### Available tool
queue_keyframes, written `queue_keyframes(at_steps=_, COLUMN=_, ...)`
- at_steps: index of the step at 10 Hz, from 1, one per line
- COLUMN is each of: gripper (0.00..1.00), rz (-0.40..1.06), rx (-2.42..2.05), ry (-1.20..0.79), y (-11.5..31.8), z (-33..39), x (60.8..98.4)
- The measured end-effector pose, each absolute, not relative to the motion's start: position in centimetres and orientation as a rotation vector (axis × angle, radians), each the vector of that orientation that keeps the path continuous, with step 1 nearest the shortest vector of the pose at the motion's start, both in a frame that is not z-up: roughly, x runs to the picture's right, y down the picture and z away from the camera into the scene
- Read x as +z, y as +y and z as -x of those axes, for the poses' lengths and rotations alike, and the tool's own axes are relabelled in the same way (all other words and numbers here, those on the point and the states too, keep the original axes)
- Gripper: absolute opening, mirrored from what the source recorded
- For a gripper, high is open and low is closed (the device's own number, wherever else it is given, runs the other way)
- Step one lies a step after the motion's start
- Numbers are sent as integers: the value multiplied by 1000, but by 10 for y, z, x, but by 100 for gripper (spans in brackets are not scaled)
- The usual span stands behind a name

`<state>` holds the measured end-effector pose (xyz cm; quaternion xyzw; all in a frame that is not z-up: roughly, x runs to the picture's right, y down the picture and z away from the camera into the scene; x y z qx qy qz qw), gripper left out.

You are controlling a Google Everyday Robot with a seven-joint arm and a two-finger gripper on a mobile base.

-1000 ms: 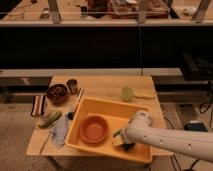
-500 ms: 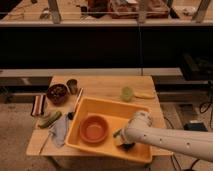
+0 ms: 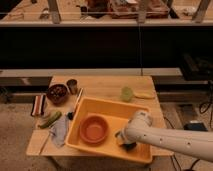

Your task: Place sponge in plastic cup

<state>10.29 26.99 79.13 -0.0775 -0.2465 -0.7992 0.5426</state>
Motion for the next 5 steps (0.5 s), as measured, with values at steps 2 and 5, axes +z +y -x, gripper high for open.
queue_keyframes(at_steps=2, gripper=14, rz=178, rx=-1895, ry=-590, y=270, z=-101, x=791)
queue_keyframes(at_steps=5, gripper=14, rz=111, rx=-1870, ry=-573, y=257, z=-113, x=769)
